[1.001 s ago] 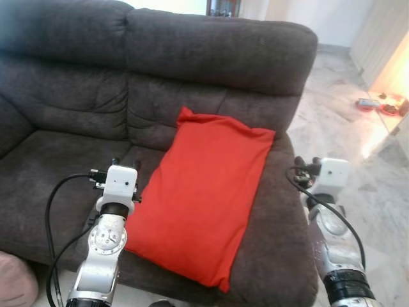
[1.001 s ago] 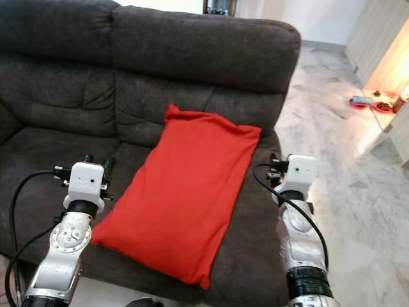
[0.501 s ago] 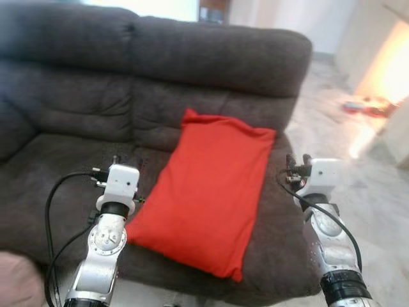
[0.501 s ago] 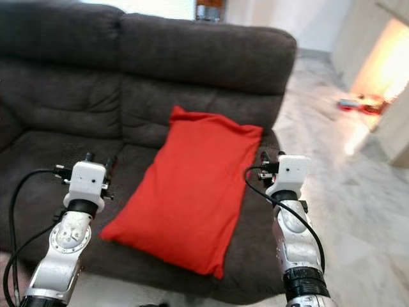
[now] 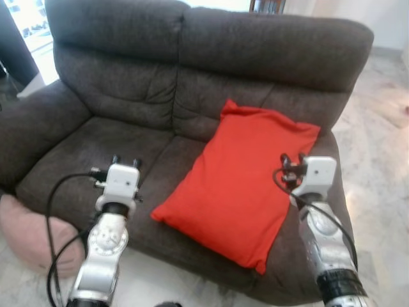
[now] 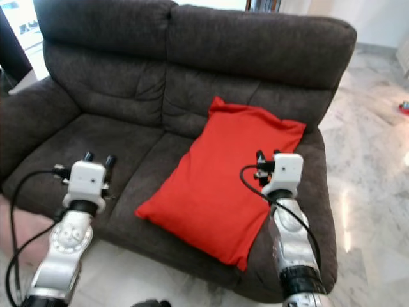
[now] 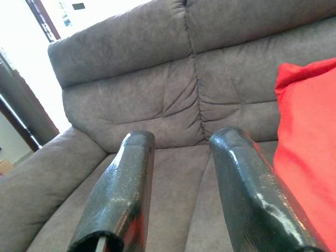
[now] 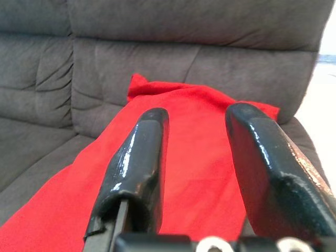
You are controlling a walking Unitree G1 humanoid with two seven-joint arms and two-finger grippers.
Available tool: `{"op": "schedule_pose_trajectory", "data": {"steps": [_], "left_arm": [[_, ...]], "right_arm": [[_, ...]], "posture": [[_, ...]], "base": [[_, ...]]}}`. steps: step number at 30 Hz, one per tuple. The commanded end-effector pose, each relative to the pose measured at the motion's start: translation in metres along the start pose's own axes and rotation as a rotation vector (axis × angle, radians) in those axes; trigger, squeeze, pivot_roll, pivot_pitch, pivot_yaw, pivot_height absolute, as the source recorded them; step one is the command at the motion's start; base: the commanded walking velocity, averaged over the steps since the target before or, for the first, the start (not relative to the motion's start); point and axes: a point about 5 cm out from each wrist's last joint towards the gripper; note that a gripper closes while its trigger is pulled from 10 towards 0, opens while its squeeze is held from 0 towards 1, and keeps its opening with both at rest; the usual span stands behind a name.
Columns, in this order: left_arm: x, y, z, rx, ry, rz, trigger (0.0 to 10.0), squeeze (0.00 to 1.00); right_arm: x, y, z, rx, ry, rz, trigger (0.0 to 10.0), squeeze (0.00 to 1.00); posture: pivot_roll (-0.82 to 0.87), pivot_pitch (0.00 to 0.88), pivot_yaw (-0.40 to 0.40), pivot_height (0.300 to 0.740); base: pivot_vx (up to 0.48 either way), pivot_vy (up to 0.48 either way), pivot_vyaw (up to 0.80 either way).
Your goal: Move the pillow to the sofa from floor
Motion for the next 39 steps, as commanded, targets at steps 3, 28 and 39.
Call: {"op": "schedule_pose_trajectory", "data": {"steps": [3,28,39], "left_arm": [[-0.0044,0.0031,-0.0003,0.016,0.012,-0.002,10.0,0.00],[-0.0038,0.0026,-0.0001,0.015,0.014,0.010,10.0,0.00],[-0.0058,0.0022,-0.0006,0.012,0.024,0.009,10.0,0.00]], "right_arm": [[0.0015,-0.0020,-0.0002,-0.009,-0.013,-0.024,10.0,0.00],[-0.0028,-0.0004,-0.0015,0.004,0.002,-0.018,10.0,0.00],[-0.0055,-0.0008,-0.0024,0.000,0.017,-0.017,10.0,0.00]], "posture": [[0.17,0.050,-0.061,0.740],[0.17,0.024,-0.060,0.740],[0.17,0.037,-0.065,0.740]], "base": [[0.000,0.000,0.00],[-0.165,0.160,0.00],[-0.242,0.276,0.00]]}}
Point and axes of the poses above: a point about 5 cm out from each wrist's last joint towards the gripper, its own z axis pointing back from the gripper into the wrist, its own y axis along the axis of the wrist's last joint, x = y × z, and after that the axes turned 13 degrees about z, right-handed
